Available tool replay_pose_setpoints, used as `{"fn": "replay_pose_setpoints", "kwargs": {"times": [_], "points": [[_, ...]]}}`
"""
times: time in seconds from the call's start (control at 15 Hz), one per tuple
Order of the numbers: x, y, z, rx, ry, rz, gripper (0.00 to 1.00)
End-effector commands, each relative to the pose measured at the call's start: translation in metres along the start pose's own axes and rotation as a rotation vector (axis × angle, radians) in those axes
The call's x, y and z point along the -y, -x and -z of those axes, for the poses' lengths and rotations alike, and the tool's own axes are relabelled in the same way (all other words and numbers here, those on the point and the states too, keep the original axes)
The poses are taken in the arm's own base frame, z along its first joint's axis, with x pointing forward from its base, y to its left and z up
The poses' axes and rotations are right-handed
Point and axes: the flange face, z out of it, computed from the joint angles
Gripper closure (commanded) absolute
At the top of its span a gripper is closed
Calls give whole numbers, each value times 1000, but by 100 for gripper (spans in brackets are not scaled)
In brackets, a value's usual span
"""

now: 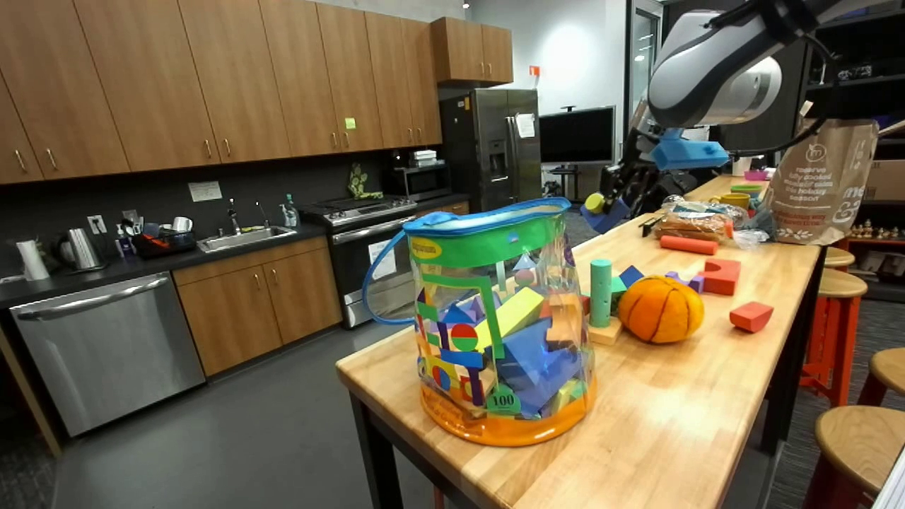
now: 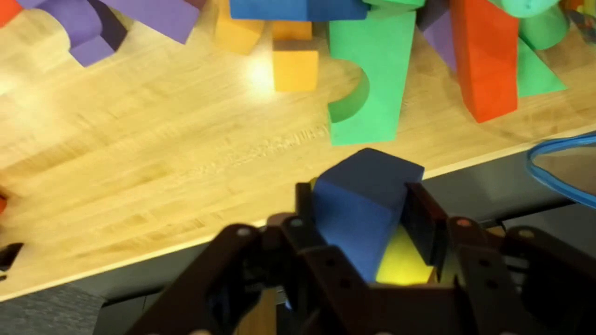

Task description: Remove a piece made of a blue and yellow block from the clear bag and put it on the table

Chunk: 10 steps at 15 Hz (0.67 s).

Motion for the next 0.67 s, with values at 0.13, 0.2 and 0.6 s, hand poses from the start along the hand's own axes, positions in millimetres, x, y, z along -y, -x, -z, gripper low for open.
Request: {"fn": "replay_pose_setpoints", "kwargs": {"times": [0.13,0.2,0.6], "points": [[-94,17,-25,43,-25,-64,74],[-109,18,-29,46,-29,-69,74],[-138,22,-32,56,-44,-72,49]]}}
